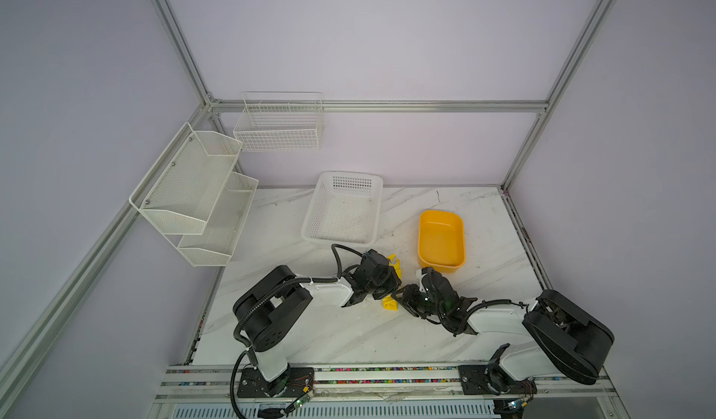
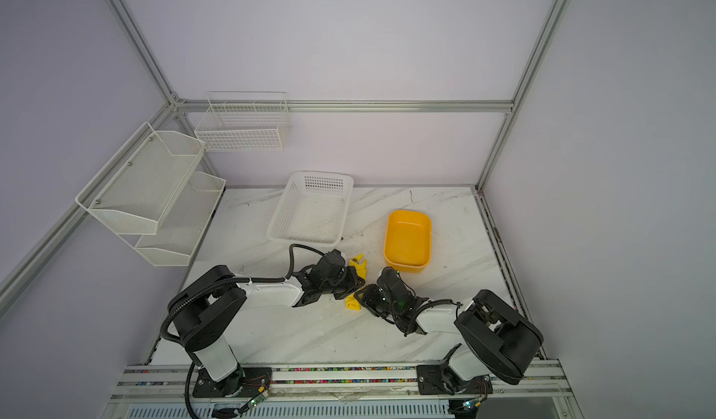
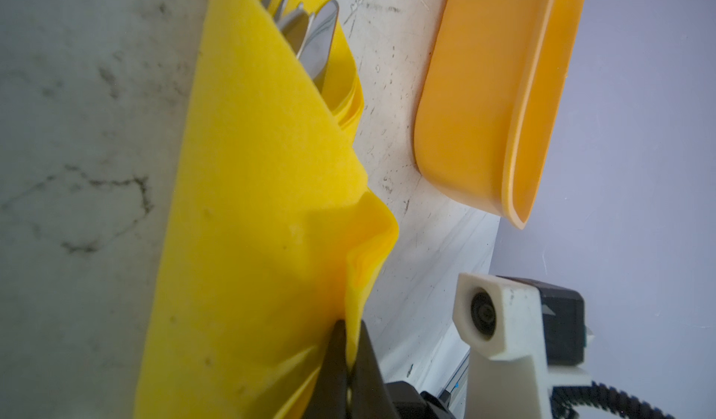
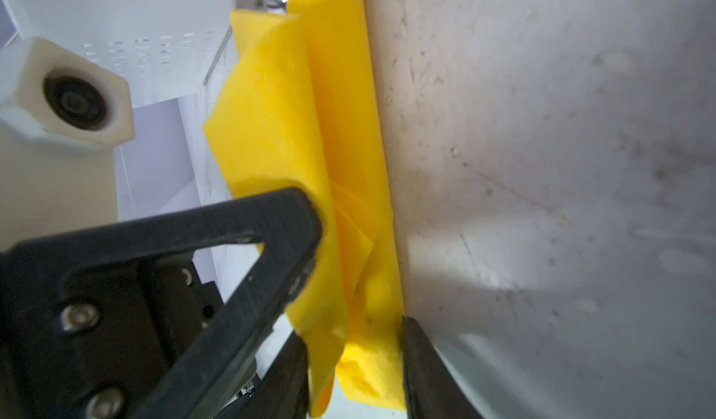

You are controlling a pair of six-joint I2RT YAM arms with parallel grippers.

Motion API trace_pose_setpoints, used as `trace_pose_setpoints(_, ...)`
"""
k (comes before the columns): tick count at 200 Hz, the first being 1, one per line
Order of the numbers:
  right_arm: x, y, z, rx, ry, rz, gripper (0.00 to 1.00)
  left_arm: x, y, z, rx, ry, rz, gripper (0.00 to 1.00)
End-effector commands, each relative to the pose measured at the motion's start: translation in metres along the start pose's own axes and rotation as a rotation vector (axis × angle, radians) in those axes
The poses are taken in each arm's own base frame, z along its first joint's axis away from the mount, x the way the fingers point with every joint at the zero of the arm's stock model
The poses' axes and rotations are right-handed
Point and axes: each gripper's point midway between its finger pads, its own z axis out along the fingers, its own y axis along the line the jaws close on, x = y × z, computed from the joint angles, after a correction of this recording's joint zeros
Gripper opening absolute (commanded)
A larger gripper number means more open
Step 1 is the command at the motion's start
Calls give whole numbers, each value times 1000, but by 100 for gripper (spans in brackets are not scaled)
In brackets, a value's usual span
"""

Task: Place the utensils on the paper napkin and roll it up

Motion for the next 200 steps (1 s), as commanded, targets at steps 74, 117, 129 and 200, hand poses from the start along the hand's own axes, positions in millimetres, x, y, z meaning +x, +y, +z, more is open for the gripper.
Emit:
trace_pose_setpoints(74, 11, -13, -1, 3, 39, -1, 10, -11, -47, -14, 95, -32, 65, 15)
trace_pose_setpoints(117, 13, -16, 0, 16, 53, -13, 1, -17, -47, -30, 59, -74, 118, 22)
trace_pose_setpoints(129, 14, -18, 0, 22, 58, -18, 0, -20, -44, -36, 34, -98, 138, 27)
trace_pose_setpoints(200, 16, -32, -7, 82, 55, -28, 0, -32, 2, -59, -187, -166, 184, 47)
